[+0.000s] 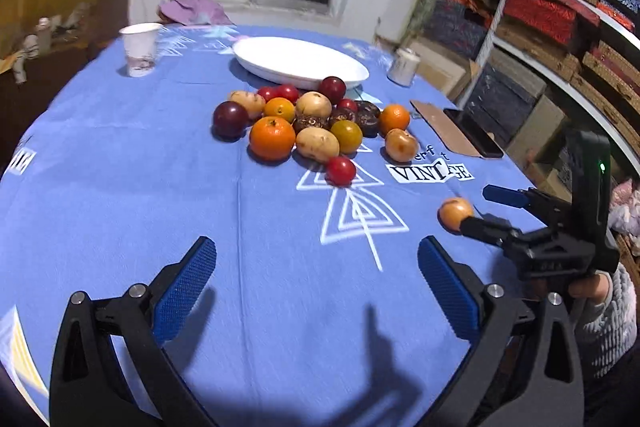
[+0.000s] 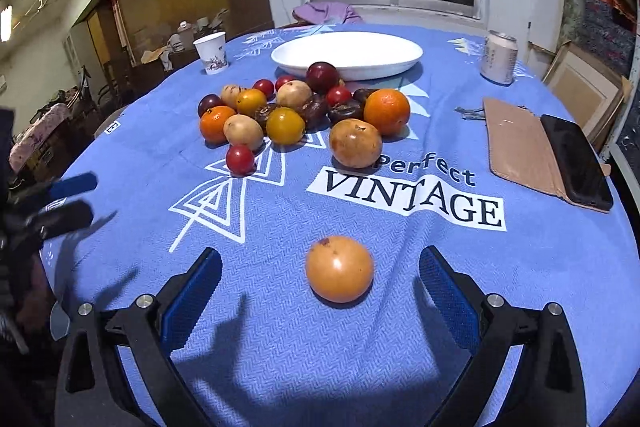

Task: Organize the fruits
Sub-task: 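Close the right tool on the brownish-orange persimmon while the left tool moves toward a tangerine, then close the left tool on the tangerine while the right tool holds the persimmon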

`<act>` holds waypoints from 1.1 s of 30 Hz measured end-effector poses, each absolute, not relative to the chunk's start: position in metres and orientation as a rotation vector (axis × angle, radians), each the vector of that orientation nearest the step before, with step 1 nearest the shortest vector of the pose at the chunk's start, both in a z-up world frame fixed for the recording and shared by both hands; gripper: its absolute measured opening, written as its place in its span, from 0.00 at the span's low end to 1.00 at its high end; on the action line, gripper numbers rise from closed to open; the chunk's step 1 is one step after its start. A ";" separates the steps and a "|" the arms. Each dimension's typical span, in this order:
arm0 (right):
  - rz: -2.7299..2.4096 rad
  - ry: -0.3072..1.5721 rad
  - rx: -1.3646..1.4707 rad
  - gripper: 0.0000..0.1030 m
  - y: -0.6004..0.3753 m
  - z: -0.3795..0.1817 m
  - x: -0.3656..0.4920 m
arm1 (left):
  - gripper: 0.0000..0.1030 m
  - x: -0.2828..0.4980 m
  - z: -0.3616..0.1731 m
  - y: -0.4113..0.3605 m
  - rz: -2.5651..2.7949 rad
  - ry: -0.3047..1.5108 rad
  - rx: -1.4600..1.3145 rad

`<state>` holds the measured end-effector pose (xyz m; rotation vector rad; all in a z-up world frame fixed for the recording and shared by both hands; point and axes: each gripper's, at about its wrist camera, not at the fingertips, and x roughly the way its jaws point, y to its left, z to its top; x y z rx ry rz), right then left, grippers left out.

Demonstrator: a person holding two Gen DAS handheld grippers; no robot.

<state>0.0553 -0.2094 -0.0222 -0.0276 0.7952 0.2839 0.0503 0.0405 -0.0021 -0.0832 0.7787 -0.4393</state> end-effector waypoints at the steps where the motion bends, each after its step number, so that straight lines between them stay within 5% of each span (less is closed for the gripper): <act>1: 0.283 0.799 -0.040 0.88 -0.208 -0.023 0.057 | 0.96 0.059 0.000 0.040 -0.429 0.780 -0.058; 4: 0.300 0.870 -0.056 0.61 -0.203 -0.034 0.067 | 0.96 0.082 0.000 0.033 -0.438 0.797 0.013; 8: 0.299 0.899 -0.042 0.55 -0.205 -0.044 0.072 | 0.96 0.104 -0.006 0.017 -0.496 0.823 0.034; 14: 0.298 0.882 -0.048 0.52 -0.205 -0.044 0.071 | 0.94 0.141 -0.014 -0.008 -0.528 0.845 0.032; 16: 0.298 0.878 -0.065 0.52 -0.203 -0.045 0.071 | 0.64 0.157 -0.018 -0.015 -0.526 0.862 0.042; 17: 0.299 0.876 -0.068 0.52 -0.203 -0.045 0.071 | 0.59 0.164 -0.021 -0.015 -0.531 0.875 0.035; 33: 0.311 0.871 -0.087 0.52 -0.203 -0.045 0.073 | 0.64 0.192 -0.027 0.014 -0.484 0.836 0.055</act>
